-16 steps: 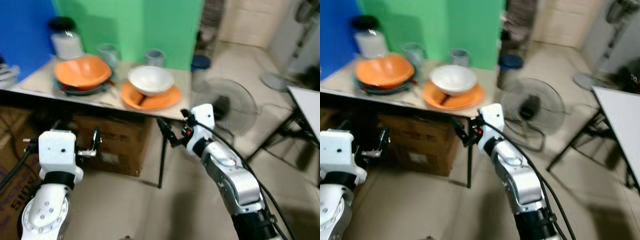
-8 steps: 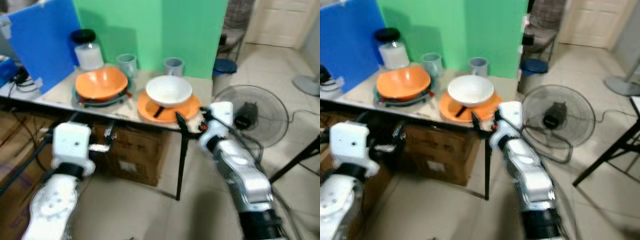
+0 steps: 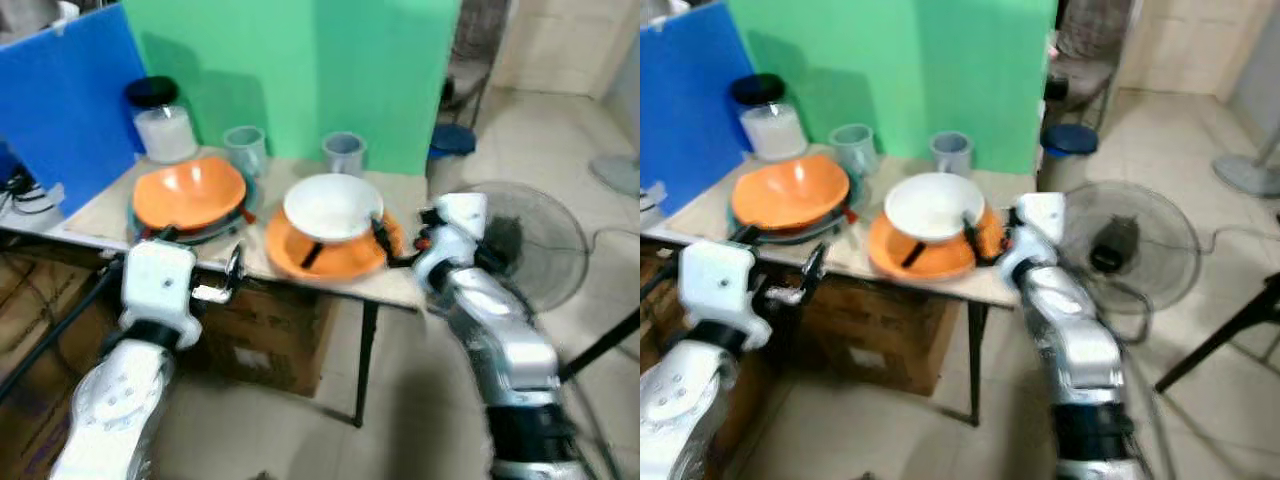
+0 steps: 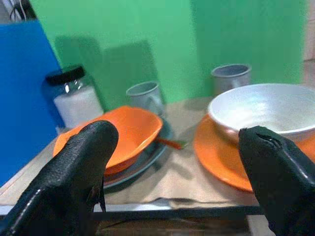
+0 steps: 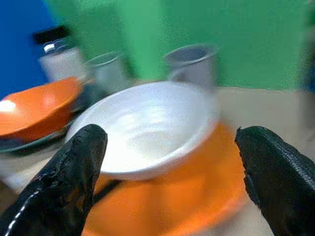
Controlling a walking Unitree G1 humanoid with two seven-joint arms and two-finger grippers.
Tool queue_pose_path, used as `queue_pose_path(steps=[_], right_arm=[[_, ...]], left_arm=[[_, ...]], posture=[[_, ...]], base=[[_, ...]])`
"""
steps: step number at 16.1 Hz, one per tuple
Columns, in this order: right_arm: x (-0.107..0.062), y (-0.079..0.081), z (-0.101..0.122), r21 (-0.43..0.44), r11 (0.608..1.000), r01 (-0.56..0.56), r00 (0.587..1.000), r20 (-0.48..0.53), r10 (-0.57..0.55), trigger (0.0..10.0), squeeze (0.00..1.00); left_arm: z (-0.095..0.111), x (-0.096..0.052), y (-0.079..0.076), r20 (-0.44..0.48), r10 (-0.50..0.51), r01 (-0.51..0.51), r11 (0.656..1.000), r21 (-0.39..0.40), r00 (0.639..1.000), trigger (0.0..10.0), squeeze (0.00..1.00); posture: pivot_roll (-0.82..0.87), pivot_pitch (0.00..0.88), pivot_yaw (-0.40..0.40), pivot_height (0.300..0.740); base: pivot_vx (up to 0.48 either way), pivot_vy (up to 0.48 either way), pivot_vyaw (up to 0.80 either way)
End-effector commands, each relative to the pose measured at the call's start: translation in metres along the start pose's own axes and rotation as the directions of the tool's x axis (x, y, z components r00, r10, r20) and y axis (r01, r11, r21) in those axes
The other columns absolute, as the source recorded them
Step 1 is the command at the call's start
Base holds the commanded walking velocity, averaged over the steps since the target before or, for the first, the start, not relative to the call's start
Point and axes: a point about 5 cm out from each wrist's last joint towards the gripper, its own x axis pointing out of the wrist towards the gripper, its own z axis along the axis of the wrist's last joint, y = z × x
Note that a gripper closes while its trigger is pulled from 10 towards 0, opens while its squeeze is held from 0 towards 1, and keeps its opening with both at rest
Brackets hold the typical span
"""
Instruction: Setting the table
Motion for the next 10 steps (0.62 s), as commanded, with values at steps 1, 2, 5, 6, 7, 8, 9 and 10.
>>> queue_pose_path(steps=[1, 2, 5, 6, 7, 8, 9, 10], right_arm=[[0.000, -0.004, 0.007, 0.023, 1.000, 0.000, 1.000, -0.025, 0.000, 10.0, 1.00], [0.001, -0.003, 0.007, 0.030, 1.000, -0.009, 0.999, -0.043, 0.010, 10.0, 1.00], [0.014, 0.002, 0.009, 0.117, 0.993, 0.020, 0.995, -0.099, -0.009, 10.0, 0.58], [0.018, 0.002, 0.009, 0.151, 0.988, 0.040, 0.992, -0.122, -0.021, 10.0, 0.02], [0.023, 0.002, 0.004, 0.203, 0.976, 0.083, 0.979, -0.201, -0.041, 10.0, 0.00], [0.027, 0.004, 0.002, 0.239, 0.967, 0.084, 0.970, -0.242, -0.024, 10.0, 0.00], [0.032, 0.009, 0.002, 0.310, 0.948, 0.073, 0.965, -0.261, 0.011, 10.0, 0.00], [0.037, 0.012, 0.002, 0.309, 0.948, 0.083, 0.954, -0.299, 0.014, 10.0, 0.00]], left_arm=[[0.005, 0.001, -0.006, 0.028, -0.049, 0.049, 0.999, -0.016, 0.998, 10.0, 0.22], [0.005, 0.001, -0.006, 0.029, -0.055, 0.056, 0.998, -0.017, 0.998, 10.0, 0.22], [0.006, -0.001, -0.013, 0.037, -0.137, 0.138, 0.990, -0.040, 0.990, 10.0, 0.21], [0.006, -0.002, -0.016, 0.045, -0.167, 0.169, 0.985, -0.046, 0.985, 10.0, 0.20], [0.004, -0.004, -0.020, 0.031, -0.215, 0.217, 0.974, -0.062, 0.976, 10.0, 0.21], [0.002, -0.006, -0.024, 0.024, -0.253, 0.254, 0.963, -0.093, 0.967, 10.0, 0.21], [0.002, -0.010, -0.028, 0.028, -0.308, 0.309, 0.944, -0.119, 0.951, 10.0, 0.22], [0.001, -0.014, -0.033, 0.017, -0.384, 0.381, 0.908, -0.175, 0.923, 10.0, 0.21]], posture=[[-0.02, 0.000, 0.055, 0.740], [-0.02, 0.000, 0.055, 0.740], [-0.01, 0.000, 0.048, 0.740], [-0.01, 0.000, 0.047, 0.740], [-0.02, 0.000, 0.044, 0.740], [-0.02, 0.000, 0.043, 0.740], [-0.02, 0.000, 0.042, 0.740], [-0.02, 0.002, 0.037, 0.740]], base=[[0.352, 0.000, 0.00], [0.349, 0.000, 0.00], [0.219, 0.000, 0.00], [0.000, 0.000, 0.00], [0.000, 0.000, 0.00], [0.000, 0.000, 0.00], [0.000, 0.000, 0.00], [0.000, 0.000, 0.00]])
